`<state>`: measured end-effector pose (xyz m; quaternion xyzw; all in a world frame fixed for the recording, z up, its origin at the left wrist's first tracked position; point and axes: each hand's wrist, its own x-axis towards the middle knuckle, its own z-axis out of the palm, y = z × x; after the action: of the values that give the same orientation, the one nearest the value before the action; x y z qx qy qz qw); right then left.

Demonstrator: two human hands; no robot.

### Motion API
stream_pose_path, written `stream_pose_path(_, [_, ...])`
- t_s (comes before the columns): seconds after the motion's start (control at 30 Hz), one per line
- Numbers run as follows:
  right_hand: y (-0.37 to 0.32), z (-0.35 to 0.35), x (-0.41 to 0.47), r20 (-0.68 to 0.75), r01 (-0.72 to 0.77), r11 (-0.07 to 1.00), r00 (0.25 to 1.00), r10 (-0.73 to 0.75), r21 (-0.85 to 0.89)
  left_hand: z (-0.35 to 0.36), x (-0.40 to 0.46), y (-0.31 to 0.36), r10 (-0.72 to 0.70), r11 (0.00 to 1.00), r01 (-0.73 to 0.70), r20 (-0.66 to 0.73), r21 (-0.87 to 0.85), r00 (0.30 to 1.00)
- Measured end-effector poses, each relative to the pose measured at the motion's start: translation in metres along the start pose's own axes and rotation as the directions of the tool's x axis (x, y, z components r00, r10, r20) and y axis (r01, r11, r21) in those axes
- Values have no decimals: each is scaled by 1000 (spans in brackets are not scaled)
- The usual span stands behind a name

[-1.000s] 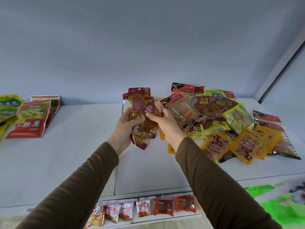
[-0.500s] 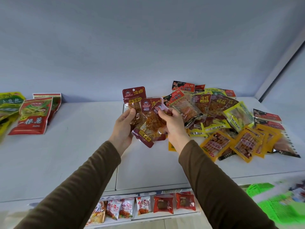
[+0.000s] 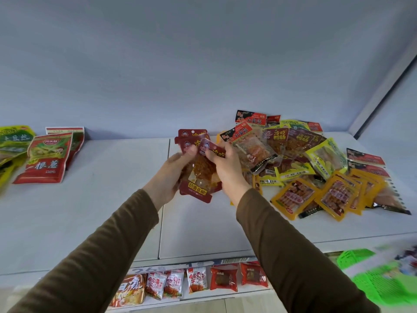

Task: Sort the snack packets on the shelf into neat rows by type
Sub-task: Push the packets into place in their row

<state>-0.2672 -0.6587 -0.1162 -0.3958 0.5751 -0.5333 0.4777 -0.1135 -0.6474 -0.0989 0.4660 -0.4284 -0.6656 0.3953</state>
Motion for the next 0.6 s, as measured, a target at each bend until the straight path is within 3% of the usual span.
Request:
stream_pose_path(0.1, [-3,15,-3,98,-130,975,989,114,179,-5,-3,-1,17,995,-19,25,101,1000])
stream_pose_path(0.2, [-10,13,1,174,-147,978,977,121,150,-20,-2,0,36,995,-38,18,90,999])
stream_pose_path(0.3, [-25,-9,15,13,39,994,999,-38,-100,-44,-4,5,46,998,-41,-93,54,995])
stream_pose_path(0.37, [-32,-23,21,-59,133,948,986,-157,-289,-60,-3,6,27,1000,-25,-145,15,989])
stream_pose_path(0.43, [-33,-29,24,2,179,863,979,-202,-473,-70,-2,5,-3,1000,-1,-184,-22,983])
stream_pose_path(0.6, [-22,-7,24,258,253,616,963,-82,-746,-69,8,-5,-68,996,57,-185,-68,980])
